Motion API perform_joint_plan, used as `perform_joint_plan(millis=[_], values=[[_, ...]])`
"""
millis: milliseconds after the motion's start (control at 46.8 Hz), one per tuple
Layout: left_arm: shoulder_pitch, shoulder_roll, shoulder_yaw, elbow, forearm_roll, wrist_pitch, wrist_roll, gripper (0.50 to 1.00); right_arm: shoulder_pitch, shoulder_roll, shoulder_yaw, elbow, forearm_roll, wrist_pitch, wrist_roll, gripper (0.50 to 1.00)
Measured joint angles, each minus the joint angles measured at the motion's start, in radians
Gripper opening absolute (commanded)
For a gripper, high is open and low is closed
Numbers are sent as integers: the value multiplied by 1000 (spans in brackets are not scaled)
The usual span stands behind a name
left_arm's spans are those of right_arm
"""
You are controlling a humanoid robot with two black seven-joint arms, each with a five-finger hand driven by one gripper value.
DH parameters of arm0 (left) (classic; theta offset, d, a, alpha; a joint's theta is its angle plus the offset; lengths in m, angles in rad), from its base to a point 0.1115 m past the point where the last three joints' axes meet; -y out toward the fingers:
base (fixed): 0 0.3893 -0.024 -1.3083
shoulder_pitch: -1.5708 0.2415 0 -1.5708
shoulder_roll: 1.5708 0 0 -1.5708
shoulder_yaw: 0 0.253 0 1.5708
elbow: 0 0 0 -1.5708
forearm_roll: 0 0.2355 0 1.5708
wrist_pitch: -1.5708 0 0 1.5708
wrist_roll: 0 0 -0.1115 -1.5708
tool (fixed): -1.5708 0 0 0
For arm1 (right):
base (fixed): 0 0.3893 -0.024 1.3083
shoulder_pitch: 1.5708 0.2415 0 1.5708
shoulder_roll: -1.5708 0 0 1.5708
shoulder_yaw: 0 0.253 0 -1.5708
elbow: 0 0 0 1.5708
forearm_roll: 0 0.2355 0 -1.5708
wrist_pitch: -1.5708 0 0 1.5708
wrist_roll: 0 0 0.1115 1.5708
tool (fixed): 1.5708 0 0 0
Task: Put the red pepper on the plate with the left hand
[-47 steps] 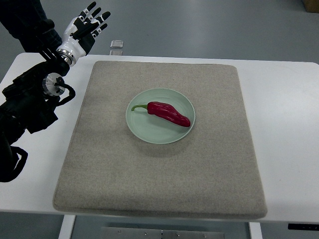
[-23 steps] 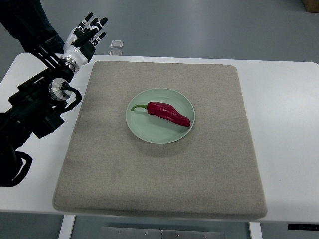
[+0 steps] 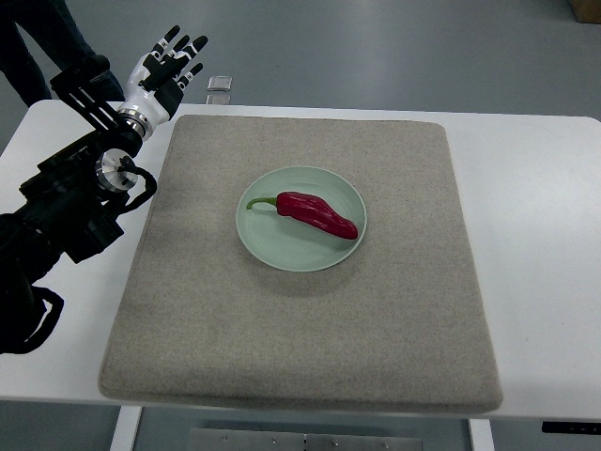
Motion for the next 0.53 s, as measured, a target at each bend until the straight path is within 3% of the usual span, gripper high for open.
perform_joint_plan(millis=[534], values=[[-1,1,-2,1,0,0,1,973,-3,0,2,24,-5,15,-1,932]])
